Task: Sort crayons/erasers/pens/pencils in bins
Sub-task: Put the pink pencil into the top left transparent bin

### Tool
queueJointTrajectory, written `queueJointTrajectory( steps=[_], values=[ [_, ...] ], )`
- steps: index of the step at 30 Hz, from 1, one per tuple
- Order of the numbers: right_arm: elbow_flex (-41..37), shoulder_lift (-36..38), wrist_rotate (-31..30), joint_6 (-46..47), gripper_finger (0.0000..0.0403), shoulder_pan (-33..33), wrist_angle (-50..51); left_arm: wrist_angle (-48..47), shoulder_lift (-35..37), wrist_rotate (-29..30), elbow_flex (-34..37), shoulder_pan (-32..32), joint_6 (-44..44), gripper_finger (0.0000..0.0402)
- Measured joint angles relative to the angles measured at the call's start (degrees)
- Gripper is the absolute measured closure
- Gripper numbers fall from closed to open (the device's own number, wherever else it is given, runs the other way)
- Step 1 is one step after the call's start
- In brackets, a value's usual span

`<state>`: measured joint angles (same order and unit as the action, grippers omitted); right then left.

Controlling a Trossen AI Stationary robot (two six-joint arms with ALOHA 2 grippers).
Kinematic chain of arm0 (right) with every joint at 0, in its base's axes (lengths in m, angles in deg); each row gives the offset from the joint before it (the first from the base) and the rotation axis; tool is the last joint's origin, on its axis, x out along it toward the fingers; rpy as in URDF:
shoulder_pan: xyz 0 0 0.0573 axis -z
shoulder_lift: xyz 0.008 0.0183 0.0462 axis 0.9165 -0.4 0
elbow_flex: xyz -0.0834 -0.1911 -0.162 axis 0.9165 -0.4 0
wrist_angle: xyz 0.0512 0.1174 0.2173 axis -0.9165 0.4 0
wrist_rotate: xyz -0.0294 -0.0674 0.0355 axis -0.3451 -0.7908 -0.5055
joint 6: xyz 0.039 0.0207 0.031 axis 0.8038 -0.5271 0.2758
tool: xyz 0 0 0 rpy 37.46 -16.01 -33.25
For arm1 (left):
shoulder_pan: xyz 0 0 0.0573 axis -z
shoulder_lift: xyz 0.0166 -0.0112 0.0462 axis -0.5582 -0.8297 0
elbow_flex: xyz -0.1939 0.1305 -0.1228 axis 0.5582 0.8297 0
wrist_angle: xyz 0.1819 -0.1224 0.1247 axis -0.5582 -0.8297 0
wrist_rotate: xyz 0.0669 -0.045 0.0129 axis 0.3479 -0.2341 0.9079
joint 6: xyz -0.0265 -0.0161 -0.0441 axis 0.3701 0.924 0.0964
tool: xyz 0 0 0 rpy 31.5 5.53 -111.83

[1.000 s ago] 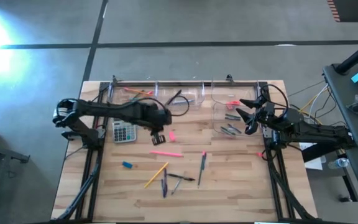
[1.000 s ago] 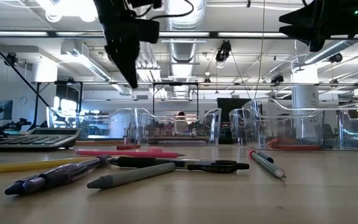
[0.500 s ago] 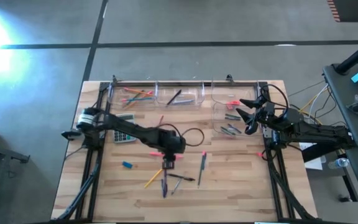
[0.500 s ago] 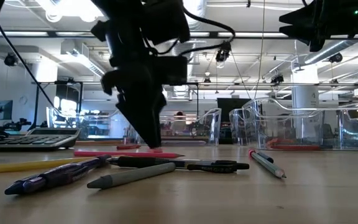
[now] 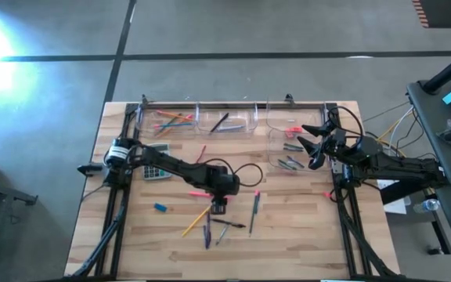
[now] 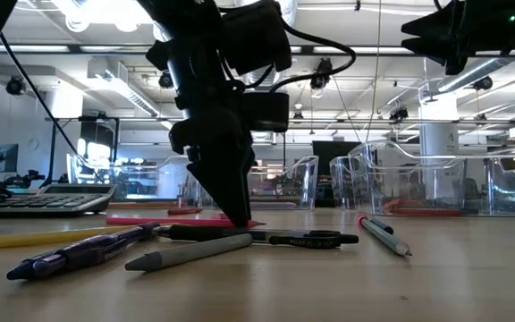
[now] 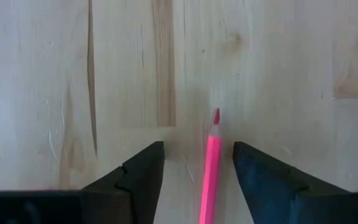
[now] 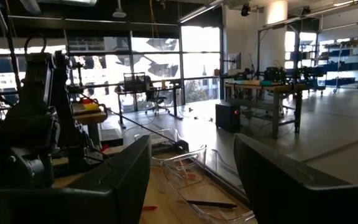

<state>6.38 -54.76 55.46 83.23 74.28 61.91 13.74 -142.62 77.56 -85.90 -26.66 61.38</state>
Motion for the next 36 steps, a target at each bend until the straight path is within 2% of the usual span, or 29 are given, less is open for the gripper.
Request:
queueJointTrajectory(
  steps=[16,21,30,36],
  values=[
    [0.0,0.0,0.0,0.0,0.0184,0.0,-0.01,1.74,-0.58,1.21,-0.94,1.09,1.38,0.0226],
    [0.0,0.0,0.0,0.0,0.0184,0.02,-0.01,1.79,-2.06,0.96,-0.98,1.2,1.44,0.0272],
    [0.0,0.0,0.0,0.0,0.0184,0.01,-0.01,1.71,-3.77,-0.34,-1.03,1.57,1.57,0.0389],
    [0.0,0.0,0.0,0.0,0.0184,0.0,0.01,0.72,-3.05,-0.41,-1.74,1.57,1.99,0.0399]
  ],
)
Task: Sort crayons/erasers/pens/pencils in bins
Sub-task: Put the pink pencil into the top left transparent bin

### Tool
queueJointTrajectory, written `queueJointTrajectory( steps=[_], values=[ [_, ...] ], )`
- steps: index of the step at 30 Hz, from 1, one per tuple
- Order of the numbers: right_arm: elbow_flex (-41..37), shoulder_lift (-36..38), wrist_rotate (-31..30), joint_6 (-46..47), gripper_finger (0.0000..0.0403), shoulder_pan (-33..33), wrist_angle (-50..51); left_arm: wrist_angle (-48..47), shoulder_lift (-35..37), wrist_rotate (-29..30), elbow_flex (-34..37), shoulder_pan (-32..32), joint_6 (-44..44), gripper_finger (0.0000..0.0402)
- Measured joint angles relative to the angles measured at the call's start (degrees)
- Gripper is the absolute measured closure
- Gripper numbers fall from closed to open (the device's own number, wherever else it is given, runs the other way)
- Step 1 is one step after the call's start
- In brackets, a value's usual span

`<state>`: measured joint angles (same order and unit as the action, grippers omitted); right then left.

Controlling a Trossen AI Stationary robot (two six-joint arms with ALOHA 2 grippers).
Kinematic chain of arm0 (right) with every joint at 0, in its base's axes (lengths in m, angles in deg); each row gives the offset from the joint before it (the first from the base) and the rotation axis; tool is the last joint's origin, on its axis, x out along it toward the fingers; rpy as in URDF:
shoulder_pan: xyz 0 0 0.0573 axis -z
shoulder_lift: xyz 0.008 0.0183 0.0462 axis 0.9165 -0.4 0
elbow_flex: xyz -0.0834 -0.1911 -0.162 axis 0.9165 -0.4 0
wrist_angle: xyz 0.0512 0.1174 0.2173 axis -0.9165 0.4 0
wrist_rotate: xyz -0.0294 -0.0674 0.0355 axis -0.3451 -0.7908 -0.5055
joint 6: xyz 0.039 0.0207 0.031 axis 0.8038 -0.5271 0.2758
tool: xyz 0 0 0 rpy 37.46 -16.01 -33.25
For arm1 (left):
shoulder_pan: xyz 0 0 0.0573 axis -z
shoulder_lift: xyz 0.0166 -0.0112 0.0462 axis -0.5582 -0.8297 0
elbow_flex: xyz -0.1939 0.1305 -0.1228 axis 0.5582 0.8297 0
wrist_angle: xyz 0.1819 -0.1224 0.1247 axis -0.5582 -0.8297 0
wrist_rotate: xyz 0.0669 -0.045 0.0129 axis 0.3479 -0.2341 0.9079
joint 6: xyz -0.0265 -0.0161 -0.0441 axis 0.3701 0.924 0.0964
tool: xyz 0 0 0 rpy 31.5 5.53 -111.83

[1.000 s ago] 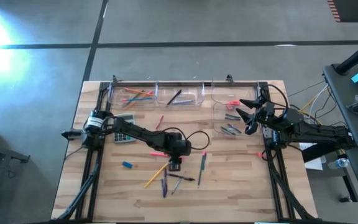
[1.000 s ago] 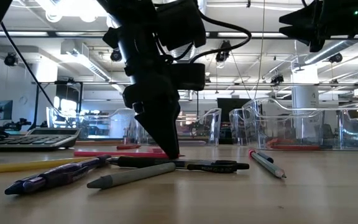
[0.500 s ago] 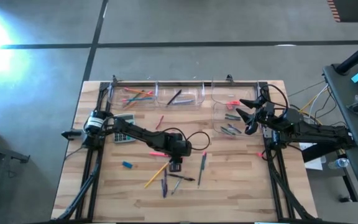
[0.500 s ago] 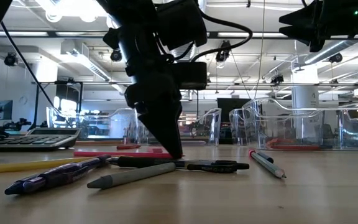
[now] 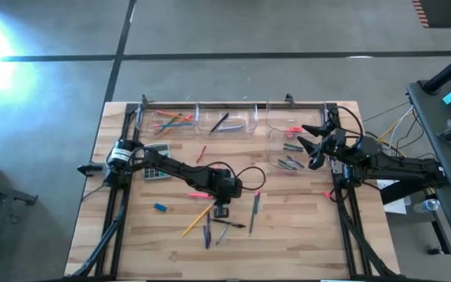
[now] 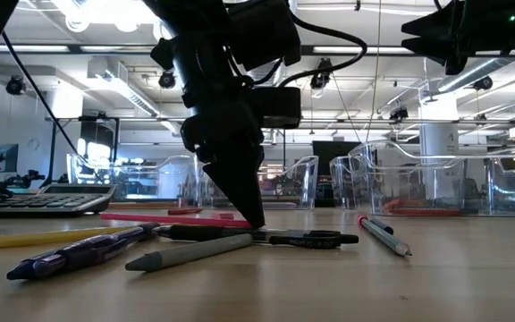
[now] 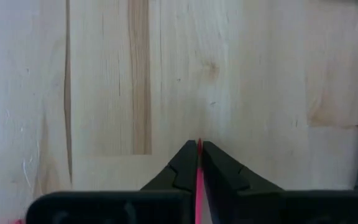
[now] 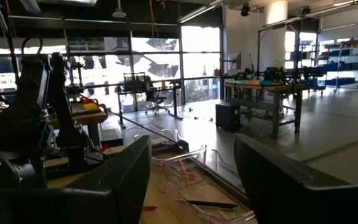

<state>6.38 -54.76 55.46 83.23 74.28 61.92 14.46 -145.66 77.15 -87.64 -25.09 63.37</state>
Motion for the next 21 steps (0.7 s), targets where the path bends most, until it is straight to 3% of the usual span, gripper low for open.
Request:
queueJointTrajectory(
  steps=[9,21],
  values=[
    [0.0,-0.02,-0.05,0.0,0.0184,0.02,0.14,-3.18,7.05,2.04,-1.08,0.0,-0.52,0.0401],
    [0.0,0.04,-0.01,0.02,0.0184,0.02,0.22,-16.34,23.3,18.66,-0.6,-0.44,-0.87,0.0401]
  ],
)
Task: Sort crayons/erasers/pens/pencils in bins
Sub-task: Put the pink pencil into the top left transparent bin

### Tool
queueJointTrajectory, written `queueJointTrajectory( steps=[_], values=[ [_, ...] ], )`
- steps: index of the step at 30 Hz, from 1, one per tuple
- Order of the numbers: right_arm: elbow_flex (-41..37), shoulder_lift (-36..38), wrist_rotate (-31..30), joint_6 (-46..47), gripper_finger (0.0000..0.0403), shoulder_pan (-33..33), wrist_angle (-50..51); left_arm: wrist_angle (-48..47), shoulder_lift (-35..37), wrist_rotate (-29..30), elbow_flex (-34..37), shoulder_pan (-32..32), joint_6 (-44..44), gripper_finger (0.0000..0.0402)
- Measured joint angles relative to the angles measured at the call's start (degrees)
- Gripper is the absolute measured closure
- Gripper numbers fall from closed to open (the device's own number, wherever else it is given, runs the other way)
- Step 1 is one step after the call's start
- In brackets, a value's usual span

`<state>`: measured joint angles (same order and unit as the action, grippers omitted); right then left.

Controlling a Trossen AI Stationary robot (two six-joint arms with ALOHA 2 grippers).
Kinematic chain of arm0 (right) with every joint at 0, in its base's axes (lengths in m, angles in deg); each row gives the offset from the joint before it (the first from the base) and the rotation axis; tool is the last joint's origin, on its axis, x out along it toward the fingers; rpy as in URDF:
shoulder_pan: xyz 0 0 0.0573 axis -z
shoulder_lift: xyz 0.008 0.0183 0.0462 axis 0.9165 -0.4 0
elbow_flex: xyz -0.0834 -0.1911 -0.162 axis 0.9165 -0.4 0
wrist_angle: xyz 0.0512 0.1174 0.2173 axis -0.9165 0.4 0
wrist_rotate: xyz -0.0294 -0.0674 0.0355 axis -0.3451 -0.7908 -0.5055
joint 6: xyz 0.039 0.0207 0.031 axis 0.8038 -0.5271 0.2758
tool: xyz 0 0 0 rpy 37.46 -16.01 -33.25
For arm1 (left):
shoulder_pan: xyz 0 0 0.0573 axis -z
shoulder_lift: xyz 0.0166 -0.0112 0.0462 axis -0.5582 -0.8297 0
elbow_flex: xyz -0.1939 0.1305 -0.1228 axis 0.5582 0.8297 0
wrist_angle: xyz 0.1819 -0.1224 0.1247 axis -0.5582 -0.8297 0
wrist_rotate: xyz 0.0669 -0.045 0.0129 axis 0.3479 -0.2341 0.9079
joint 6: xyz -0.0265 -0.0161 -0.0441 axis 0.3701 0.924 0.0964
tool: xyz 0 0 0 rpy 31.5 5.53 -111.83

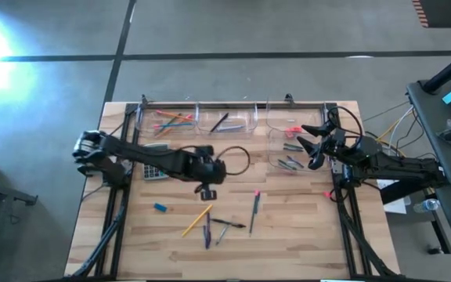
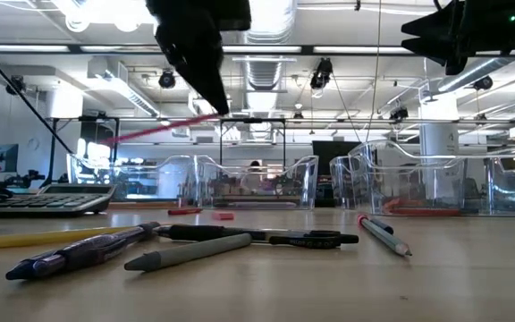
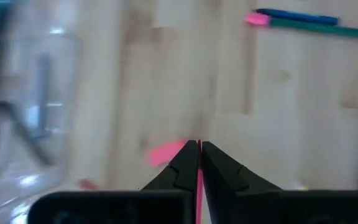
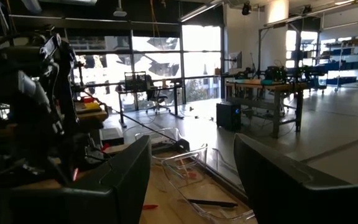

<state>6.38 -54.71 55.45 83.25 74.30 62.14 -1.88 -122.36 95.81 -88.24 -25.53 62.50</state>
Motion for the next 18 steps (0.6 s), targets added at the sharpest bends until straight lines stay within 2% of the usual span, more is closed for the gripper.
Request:
queueJointTrajectory(
  steps=[5,9,18],
  values=[
    [0.0,-0.04,-0.14,0.18,0.0184,-0.02,-0.04,-5.63,6.6,6.06,0.07,-2.8,-3.31,0.0401],
    [0.0,-0.07,-0.16,0.24,0.0184,-0.02,-0.04,-8.97,9.27,9.24,0.16,-7.56,-12.24,0.0401],
    [0.0,-0.07,-0.15,0.44,0.0184,0.0,-0.04,-8.37,6.32,8.82,1.7,-26.79,-38.34,0.0401]
  ],
)
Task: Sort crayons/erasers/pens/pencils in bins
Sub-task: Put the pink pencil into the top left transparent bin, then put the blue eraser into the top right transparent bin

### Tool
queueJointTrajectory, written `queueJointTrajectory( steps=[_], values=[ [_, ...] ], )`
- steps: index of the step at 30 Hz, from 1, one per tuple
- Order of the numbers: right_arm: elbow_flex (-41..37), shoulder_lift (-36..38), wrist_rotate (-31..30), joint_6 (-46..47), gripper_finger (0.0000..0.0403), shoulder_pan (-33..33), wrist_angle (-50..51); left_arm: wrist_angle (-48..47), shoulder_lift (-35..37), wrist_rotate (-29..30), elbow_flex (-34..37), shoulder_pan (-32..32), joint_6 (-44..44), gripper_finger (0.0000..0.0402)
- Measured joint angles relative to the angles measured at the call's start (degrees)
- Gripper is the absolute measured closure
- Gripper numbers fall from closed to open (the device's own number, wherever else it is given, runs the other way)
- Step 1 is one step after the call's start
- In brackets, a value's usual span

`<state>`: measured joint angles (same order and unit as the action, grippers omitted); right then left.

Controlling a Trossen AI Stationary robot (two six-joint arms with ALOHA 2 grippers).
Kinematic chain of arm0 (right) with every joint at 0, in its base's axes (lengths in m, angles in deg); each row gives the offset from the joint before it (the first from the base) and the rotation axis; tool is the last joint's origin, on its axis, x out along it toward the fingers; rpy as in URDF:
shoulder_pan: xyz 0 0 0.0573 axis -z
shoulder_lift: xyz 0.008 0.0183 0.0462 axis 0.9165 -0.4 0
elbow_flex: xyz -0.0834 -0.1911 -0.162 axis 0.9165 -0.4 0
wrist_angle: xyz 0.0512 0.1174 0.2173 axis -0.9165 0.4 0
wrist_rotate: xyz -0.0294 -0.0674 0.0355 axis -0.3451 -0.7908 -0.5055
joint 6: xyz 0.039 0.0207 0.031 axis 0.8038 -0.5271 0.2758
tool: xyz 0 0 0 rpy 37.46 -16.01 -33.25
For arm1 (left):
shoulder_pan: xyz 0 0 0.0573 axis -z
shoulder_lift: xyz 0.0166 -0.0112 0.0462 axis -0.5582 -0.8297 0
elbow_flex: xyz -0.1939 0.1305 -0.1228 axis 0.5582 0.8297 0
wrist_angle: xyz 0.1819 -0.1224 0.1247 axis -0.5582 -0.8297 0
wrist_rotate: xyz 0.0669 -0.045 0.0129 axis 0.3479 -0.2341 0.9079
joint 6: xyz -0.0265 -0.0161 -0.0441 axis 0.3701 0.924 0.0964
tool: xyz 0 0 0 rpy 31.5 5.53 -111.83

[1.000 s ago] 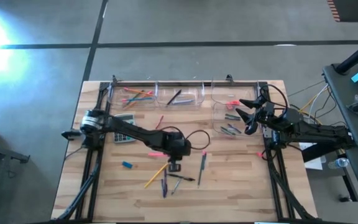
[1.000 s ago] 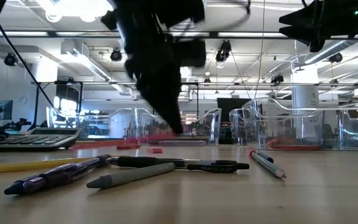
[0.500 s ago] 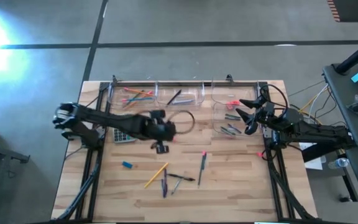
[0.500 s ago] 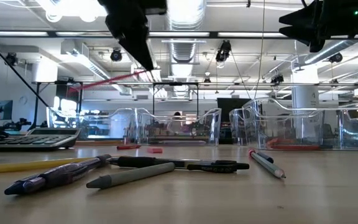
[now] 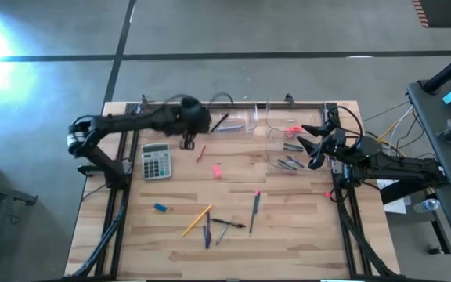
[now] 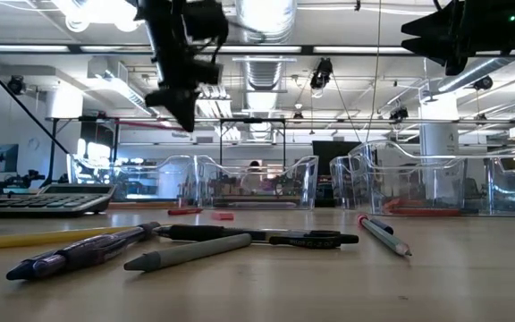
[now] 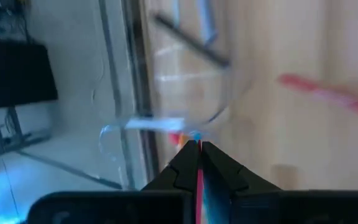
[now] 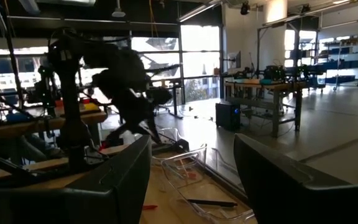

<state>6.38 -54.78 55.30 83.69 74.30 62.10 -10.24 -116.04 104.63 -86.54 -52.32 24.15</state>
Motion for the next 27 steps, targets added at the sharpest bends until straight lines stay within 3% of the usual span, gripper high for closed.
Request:
queueJointTrajectory(
  steps=[4,9,12,15,22,27],
  values=[
    [0.0,0.0,0.01,0.0,0.0184,0.0,0.05,4.62,-1.32,-4.38,1.75,-9.45,-6.2,0.0401],
    [0.0,0.0,0.01,-0.31,0.0184,0.0,0.25,10.97,-1.42,-11.2,5.33,-18.03,-7.82,0.0401],
    [0.0,-0.02,-0.01,-0.37,0.0184,0.0,0.25,13.78,-1.42,-17.6,7.49,-21.01,-7.84,0.0401],
    [0.0,-0.02,0.0,-0.28,0.0184,0.0,0.24,15.39,-1.42,-19.62,9.42,-21.67,-6.89,0.0397],
    [0.0,-0.02,0.0,0.08,0.0184,0.0,0.24,15.91,-1.35,-18.15,10.63,-21.3,-5.97,0.0328],
    [0.0,-0.04,-0.01,0.57,0.0184,0.0,0.24,14.69,0.26,-9.36,9.15,-20.28,-4.74,0.0267]
  ],
)
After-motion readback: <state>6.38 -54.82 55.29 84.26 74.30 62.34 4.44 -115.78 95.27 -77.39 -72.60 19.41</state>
